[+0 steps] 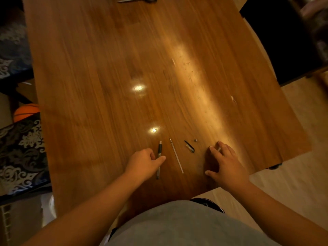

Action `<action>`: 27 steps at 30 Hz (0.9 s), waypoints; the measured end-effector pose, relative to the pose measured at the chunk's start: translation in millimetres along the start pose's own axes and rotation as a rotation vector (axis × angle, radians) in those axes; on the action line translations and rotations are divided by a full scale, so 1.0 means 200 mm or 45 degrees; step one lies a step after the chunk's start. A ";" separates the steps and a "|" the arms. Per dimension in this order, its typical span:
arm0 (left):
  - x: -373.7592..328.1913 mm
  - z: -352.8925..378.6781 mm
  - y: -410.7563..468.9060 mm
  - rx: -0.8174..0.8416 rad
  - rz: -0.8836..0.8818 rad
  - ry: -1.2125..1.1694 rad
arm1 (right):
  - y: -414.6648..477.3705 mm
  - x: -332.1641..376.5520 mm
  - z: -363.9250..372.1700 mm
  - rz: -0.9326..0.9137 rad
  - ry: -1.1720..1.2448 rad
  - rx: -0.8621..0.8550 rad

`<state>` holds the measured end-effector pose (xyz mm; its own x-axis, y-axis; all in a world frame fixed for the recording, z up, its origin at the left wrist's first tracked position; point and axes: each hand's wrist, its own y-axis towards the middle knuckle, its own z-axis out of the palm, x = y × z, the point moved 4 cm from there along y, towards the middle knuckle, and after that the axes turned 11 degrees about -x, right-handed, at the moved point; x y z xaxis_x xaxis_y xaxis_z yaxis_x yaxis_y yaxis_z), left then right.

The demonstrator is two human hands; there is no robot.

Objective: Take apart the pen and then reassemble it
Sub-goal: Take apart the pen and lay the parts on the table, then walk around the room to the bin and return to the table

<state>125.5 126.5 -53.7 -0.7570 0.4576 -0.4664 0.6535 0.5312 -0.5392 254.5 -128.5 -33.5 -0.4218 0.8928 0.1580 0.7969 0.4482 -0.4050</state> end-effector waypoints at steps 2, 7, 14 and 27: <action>0.02 0.01 -0.03 0.125 0.050 -0.014 | 0.00 0.00 0.00 -0.013 -0.006 -0.018; 0.05 0.06 -0.16 0.465 0.149 0.088 | -0.07 -0.01 0.00 0.010 0.055 -0.060; -0.06 0.31 -0.40 0.837 0.253 0.236 | -0.65 -0.27 0.23 0.477 0.652 -0.267; -0.38 1.25 -0.86 0.754 0.425 0.640 | -2.00 -1.13 1.06 1.289 1.094 0.208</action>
<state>69.9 -178.1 -100.8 -0.3426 0.8615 -0.3747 0.6296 -0.0855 -0.7722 -60.3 -519.7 -97.7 0.7723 0.5980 0.2144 0.5088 -0.3801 -0.7724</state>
